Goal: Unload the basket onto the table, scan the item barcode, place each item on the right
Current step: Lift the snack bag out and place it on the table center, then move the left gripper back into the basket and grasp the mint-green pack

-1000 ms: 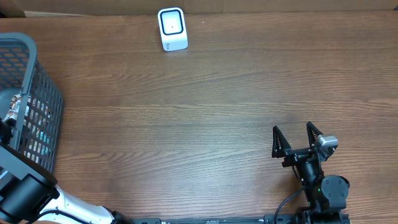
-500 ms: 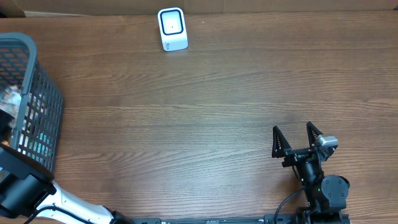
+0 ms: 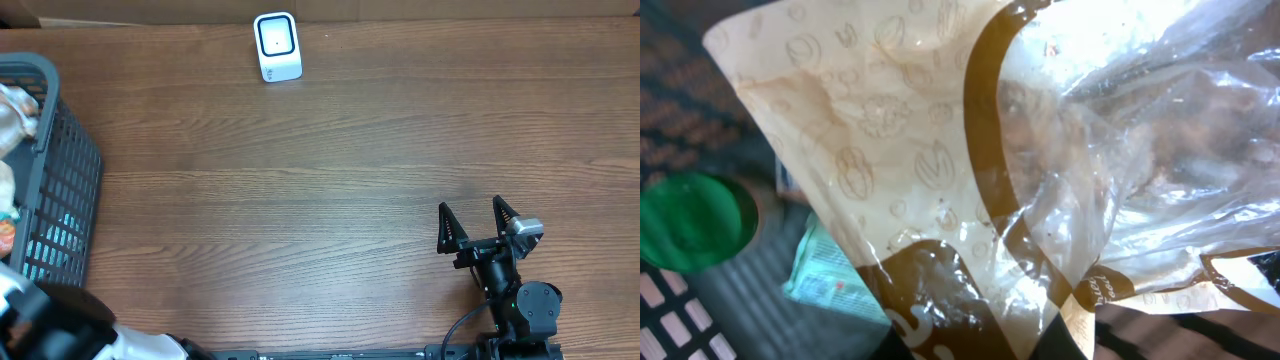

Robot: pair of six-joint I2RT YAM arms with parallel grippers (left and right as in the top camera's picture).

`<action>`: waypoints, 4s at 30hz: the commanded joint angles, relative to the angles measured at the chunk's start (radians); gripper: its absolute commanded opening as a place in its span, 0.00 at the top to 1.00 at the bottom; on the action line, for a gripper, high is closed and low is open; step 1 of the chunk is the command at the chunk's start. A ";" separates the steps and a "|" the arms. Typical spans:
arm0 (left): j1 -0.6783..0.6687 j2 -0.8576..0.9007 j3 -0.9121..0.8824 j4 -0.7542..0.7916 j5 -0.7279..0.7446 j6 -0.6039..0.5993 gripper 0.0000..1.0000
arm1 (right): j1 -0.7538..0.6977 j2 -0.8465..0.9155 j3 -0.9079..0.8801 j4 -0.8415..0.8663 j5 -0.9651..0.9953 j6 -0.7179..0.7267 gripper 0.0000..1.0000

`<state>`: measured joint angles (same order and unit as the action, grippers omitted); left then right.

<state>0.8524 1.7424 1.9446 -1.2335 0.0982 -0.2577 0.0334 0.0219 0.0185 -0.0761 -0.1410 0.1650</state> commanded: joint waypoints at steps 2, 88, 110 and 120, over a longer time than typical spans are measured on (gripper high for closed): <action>-0.002 -0.184 0.041 0.030 0.085 -0.061 0.96 | 0.001 0.000 -0.010 0.003 0.009 0.011 0.00; -1.106 0.061 -0.087 -0.029 0.174 0.238 0.48 | 0.001 0.000 -0.010 0.003 0.009 0.010 0.00; -0.217 -0.136 0.411 -0.311 0.130 0.032 0.38 | 0.001 0.000 -0.010 0.003 0.009 0.011 0.00; -0.059 -0.103 0.378 -0.317 0.116 -0.012 0.15 | 0.001 0.000 -0.010 0.003 0.009 0.011 0.00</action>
<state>0.7864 1.6180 2.3291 -1.5497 0.2272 -0.2390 0.0334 0.0227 0.0185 -0.0769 -0.1413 0.1650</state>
